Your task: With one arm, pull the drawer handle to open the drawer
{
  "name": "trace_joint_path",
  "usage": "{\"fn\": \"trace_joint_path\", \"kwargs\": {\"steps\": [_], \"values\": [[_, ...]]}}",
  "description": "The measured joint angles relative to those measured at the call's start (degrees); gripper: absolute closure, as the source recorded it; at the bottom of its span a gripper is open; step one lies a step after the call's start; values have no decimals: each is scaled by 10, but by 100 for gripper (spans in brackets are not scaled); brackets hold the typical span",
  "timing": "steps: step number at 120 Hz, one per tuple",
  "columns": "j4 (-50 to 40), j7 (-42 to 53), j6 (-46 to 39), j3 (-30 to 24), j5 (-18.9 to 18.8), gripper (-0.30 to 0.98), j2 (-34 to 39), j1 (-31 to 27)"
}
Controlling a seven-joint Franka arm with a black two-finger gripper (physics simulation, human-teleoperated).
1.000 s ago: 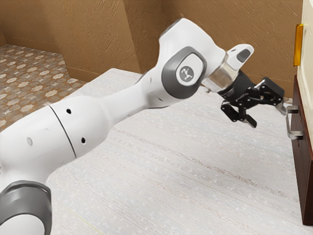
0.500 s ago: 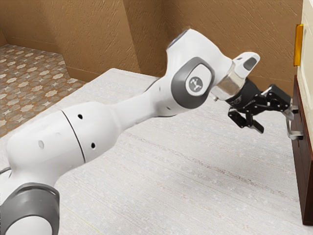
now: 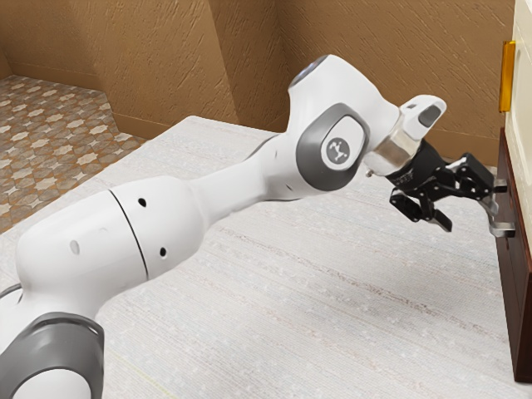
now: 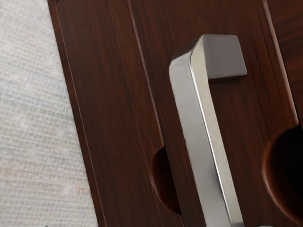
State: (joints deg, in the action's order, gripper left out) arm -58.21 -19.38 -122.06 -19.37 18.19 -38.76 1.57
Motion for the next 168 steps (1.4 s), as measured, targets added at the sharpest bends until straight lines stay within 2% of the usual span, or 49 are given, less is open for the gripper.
{"fn": "trace_joint_path", "kwargs": {"steps": [90, 168], "values": [[-2, -12, 41, 9, -69, 26, 21, -2], [-52, -21, 74, 17, -75, 27, 60, -25]]}}
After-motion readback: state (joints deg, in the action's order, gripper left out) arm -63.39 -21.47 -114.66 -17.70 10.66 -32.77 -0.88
